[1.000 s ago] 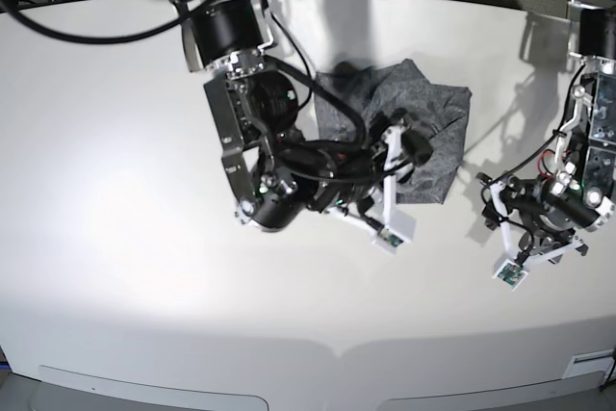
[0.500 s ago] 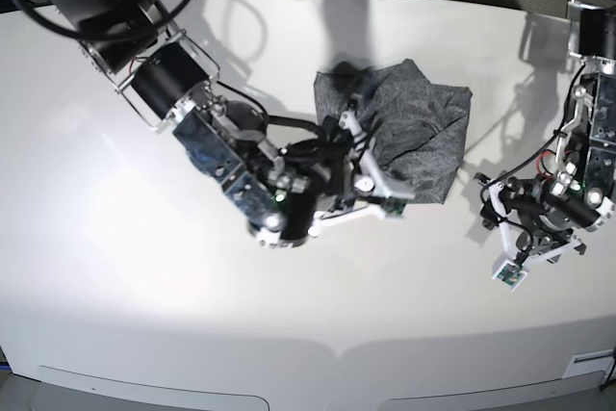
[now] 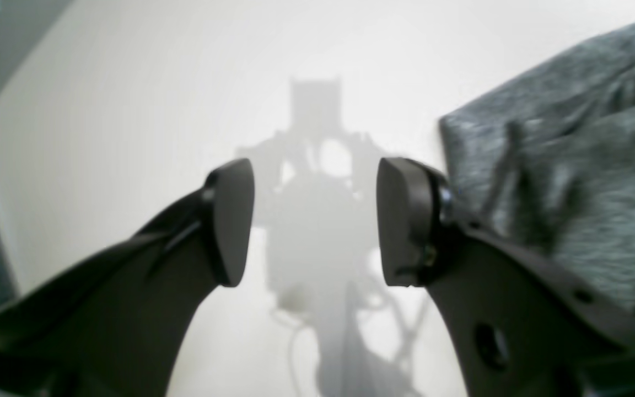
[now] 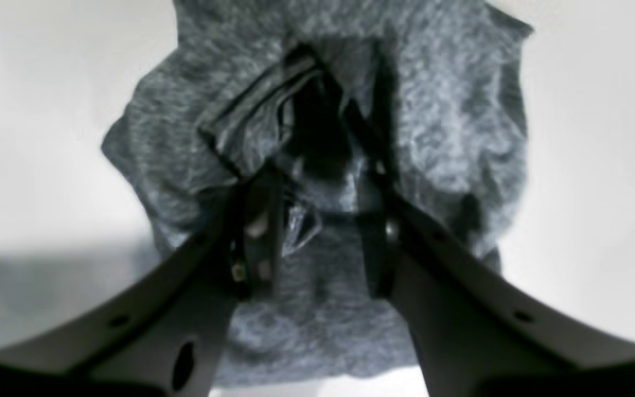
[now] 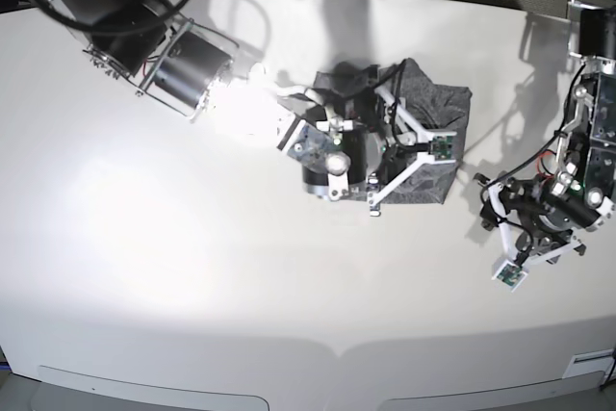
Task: Fold the T-shirt properly
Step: 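Fold the strip end with the right gripper over onto the bundle, then grasp the bundle edge with the right gripper and pull it outward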
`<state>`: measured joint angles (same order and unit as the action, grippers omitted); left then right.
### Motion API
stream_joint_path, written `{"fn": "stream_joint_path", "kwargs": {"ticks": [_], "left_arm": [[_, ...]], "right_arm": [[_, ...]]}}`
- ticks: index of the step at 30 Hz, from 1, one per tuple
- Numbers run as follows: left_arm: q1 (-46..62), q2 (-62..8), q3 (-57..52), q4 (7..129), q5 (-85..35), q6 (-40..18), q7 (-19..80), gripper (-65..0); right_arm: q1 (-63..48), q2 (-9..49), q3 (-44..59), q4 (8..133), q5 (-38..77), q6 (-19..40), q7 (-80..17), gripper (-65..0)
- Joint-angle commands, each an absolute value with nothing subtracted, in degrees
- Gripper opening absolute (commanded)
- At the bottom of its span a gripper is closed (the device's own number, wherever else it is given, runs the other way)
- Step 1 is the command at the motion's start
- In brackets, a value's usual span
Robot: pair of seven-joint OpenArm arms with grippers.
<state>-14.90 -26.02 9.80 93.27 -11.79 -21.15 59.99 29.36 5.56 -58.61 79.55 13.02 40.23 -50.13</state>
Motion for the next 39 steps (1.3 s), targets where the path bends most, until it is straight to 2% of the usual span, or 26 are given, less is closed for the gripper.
{"fn": "stream_joint_path", "kwargs": {"ticks": [1, 6, 11, 17, 23, 30, 35, 39], "left_arm": [[-16.2, -26.7, 9.5, 94.3, -11.8, -20.9, 59.1, -30.6], [-16.2, -26.7, 9.5, 94.3, -12.1, -20.9, 59.1, -30.7], [-16.2, -26.7, 9.5, 94.3, -12.1, -20.9, 59.1, -30.7], [-16.2, -26.7, 9.5, 94.3, -11.3, -21.0, 59.0, -30.7], [-16.3, -27.0, 9.5, 94.3, 2.9, -20.9, 56.1, -30.7], [-17.5, -34.3, 9.5, 94.3, 12.7, -7.5, 50.6, -30.6], [-17.8, -39.4, 9.5, 94.3, 8.6, -6.2, 51.6, -30.6], [-17.8, -40.8, 9.5, 94.3, 3.0, -5.7, 50.7, -30.6]], "right_arm": [[31.0, 5.3, -58.2, 78.6, 11.2, 40.0, -48.2, -41.9], [30.9, 3.7, -58.1, 71.0, 9.0, 40.0, -37.6, -41.9], [31.0, -0.3, -57.5, 70.1, 8.9, 40.0, -36.2, -41.9], [31.0, -5.6, -52.1, 70.1, 8.9, 40.0, -35.6, -41.9], [30.9, -7.9, -46.5, 70.1, 9.0, 40.0, -35.0, -41.9], [31.0, -7.9, -46.1, 70.1, 10.7, 40.0, -35.2, -41.9], [31.0, -7.9, -44.3, 70.2, 11.5, 40.0, -38.3, -41.9], [31.0, -9.0, -39.6, 70.2, 23.4, 40.0, -32.4, -41.9]]}}
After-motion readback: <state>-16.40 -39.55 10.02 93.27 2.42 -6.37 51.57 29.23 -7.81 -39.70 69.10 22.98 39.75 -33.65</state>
